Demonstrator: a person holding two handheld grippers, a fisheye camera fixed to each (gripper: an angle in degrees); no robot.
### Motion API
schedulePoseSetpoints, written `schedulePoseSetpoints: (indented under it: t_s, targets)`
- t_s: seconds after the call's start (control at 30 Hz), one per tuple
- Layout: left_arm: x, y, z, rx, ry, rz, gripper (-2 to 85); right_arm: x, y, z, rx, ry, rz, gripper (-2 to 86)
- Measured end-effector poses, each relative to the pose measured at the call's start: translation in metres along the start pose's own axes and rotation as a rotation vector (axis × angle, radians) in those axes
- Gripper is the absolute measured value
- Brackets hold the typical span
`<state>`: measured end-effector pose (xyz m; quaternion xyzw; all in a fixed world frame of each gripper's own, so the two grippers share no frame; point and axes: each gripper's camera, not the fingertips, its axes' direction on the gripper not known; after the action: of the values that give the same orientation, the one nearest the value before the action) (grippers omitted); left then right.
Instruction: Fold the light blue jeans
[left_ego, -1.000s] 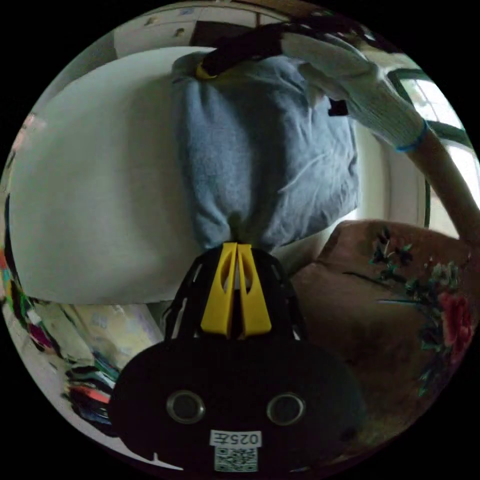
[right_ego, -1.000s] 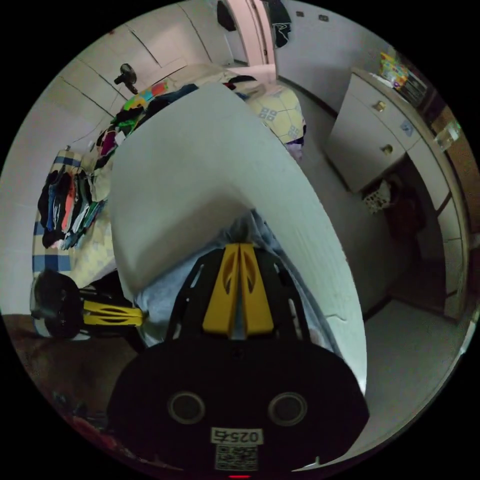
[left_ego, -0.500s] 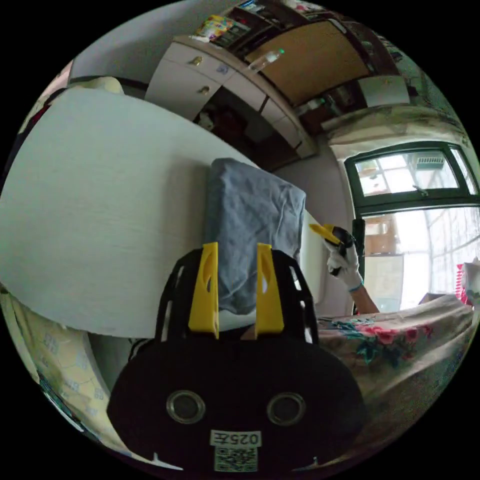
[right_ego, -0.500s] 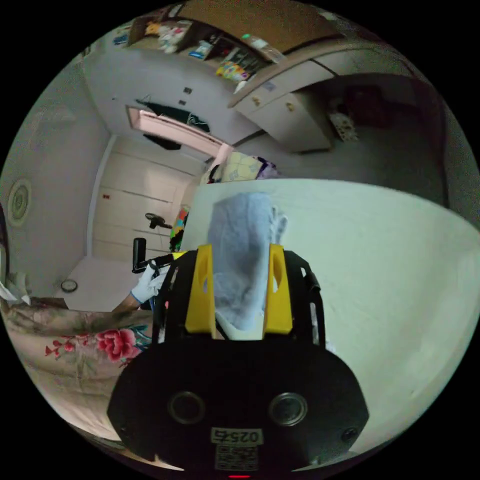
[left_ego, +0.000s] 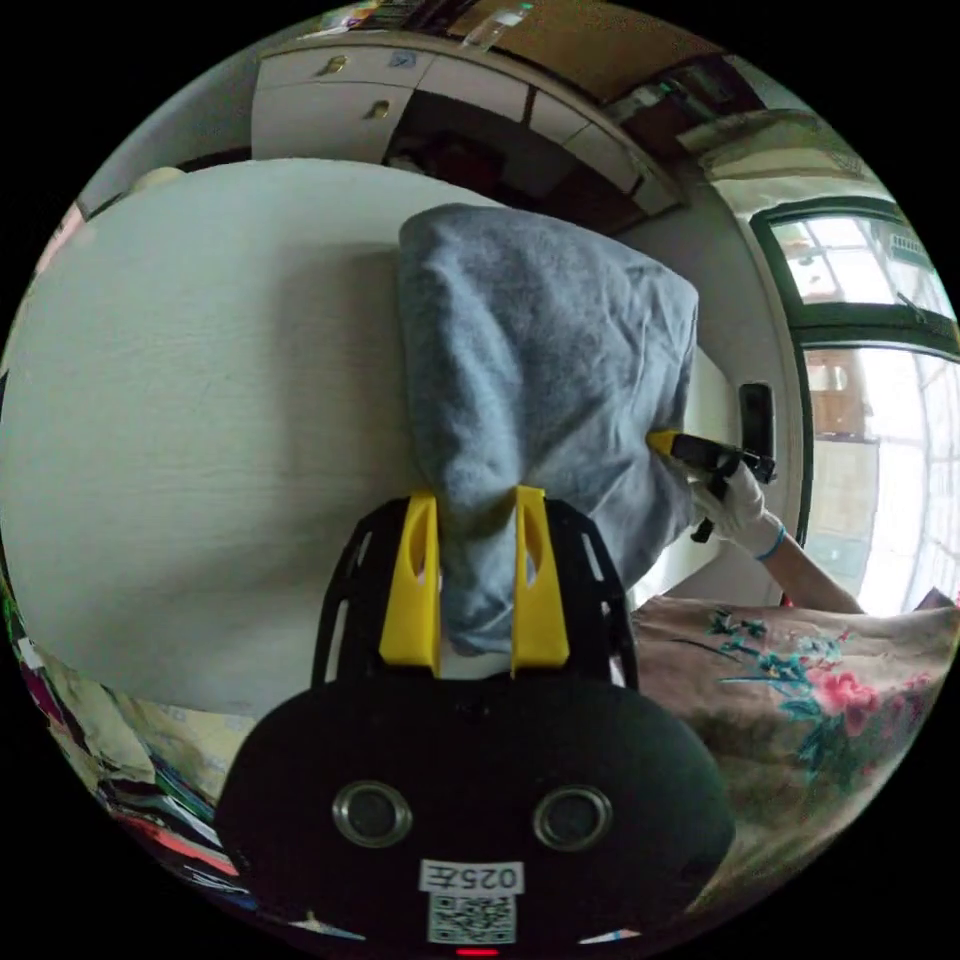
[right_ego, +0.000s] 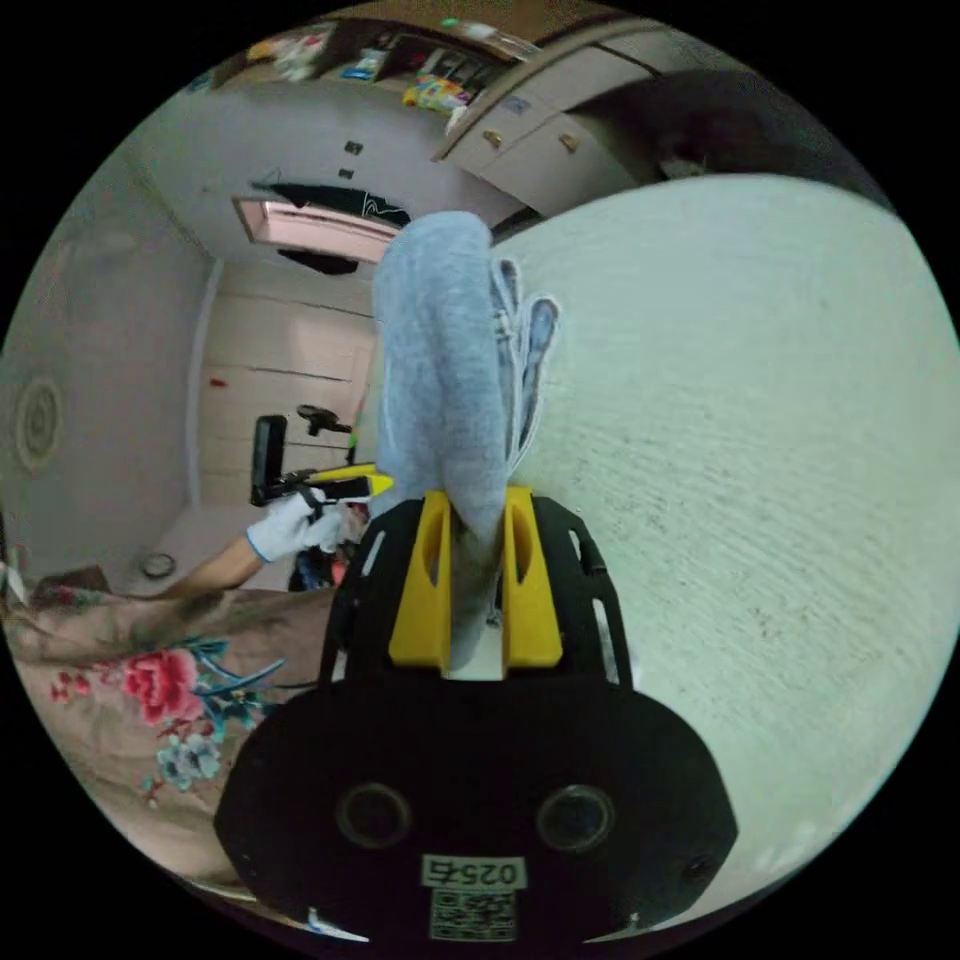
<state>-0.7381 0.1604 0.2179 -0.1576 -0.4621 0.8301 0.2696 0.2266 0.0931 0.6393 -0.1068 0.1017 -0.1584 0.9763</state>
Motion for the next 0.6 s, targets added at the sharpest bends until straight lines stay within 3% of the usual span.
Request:
schedulePoseSetpoints:
  t_s: [0.13,0.3,0.6]
  targets:
    - [-0.002,-0.008,-0.019,-0.04,0.009,-0.034,8.4,-0.018,-0.012,-0.007,-0.014,-0.053,0.053,6.3]
    - [-0.033,0.002,-0.046,-0.036,0.178,-0.114,6.3,-0.067,-0.019,-0.015,-0.029,-0.027,0.144,6.1]
    - [-0.141,0.123,-0.133,0.036,0.28,-0.243,5.5,-0.24,-0.043,0.084,-0.272,0.053,0.096,6.5]
